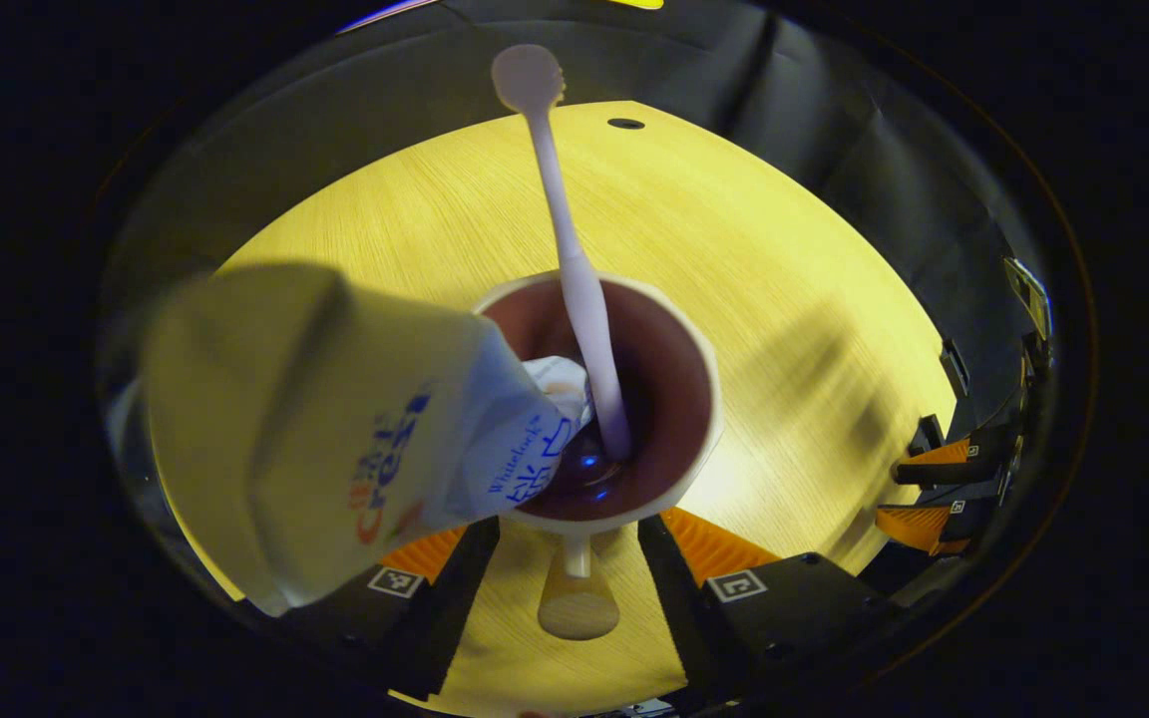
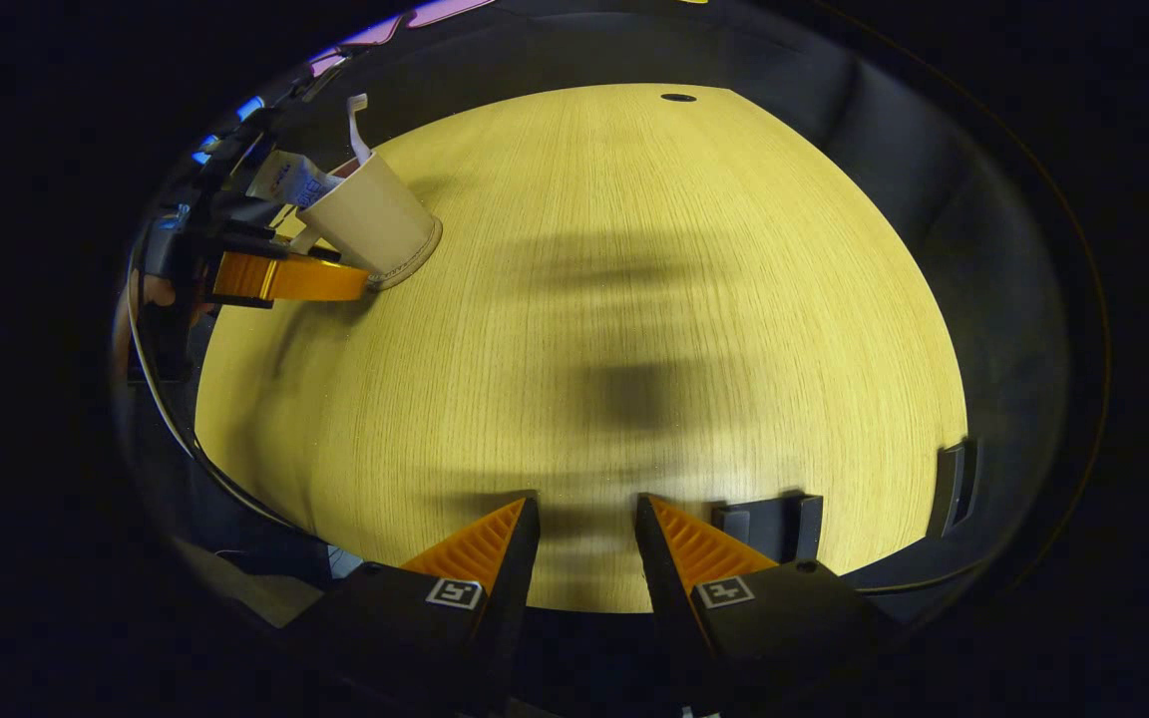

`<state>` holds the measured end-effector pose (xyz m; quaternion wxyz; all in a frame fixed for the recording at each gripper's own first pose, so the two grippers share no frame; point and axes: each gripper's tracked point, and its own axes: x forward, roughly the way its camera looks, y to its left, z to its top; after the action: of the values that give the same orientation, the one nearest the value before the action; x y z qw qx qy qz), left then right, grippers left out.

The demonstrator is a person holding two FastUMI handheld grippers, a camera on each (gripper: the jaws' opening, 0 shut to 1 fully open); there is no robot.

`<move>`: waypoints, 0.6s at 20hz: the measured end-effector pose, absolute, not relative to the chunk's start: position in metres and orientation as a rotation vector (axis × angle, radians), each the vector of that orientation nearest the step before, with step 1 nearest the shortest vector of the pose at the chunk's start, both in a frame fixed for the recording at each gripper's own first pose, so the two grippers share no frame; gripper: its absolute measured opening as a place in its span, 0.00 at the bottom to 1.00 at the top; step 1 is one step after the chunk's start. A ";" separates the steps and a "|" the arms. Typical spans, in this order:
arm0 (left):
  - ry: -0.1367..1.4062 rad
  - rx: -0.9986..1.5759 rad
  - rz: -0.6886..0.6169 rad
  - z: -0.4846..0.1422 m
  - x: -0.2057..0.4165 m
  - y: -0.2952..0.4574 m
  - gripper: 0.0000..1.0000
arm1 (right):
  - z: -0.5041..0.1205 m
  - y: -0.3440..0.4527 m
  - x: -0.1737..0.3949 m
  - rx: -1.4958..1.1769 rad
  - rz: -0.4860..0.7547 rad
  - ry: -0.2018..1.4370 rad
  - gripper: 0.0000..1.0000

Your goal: Put the toothbrush and toothpaste on the desktop into the cup, then pick up the cup and place it on the coaster on the desktop.

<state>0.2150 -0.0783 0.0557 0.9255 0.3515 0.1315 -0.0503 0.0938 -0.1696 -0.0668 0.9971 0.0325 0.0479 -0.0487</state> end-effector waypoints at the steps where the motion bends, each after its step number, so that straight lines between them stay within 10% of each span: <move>1: 0.262 0.721 -0.107 0.056 0.213 -0.078 0.89 | -0.067 -0.169 0.094 0.063 -0.099 0.096 0.62; 12: 0.133 0.676 -0.093 0.076 0.165 -0.055 0.97 | -0.068 -0.159 0.097 -0.011 -0.115 0.138 0.81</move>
<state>0.1651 -0.0547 0.0756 0.9403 0.3311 0.0650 -0.0457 0.0972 -0.1588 -0.0679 0.9960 -0.0056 0.0687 -0.0573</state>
